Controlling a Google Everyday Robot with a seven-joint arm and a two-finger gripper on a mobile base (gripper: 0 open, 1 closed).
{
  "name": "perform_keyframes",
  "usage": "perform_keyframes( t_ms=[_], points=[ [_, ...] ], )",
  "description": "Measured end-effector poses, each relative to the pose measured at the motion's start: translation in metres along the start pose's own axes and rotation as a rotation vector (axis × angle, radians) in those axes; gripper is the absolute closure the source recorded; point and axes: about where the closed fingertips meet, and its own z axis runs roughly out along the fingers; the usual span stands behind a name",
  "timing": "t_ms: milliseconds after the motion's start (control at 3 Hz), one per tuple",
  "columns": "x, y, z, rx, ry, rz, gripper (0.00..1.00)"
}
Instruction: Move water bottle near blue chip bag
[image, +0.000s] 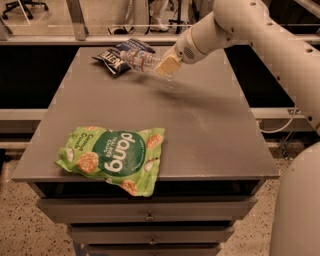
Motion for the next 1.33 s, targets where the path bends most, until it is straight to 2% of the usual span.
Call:
perform_keyframes(
  t_ms=[333, 667, 1000, 1333],
  points=[
    [-0.002, 0.012, 0.019, -0.035, 0.002, -0.011, 0.99],
    [0.000, 0.020, 0.031, -0.056, 0.010, -0.016, 0.77],
    [-0.003, 0.031, 0.044, -0.081, 0.010, -0.025, 0.38],
    [-0.004, 0.033, 0.048, -0.086, 0.009, -0.028, 0.15]
  ],
)
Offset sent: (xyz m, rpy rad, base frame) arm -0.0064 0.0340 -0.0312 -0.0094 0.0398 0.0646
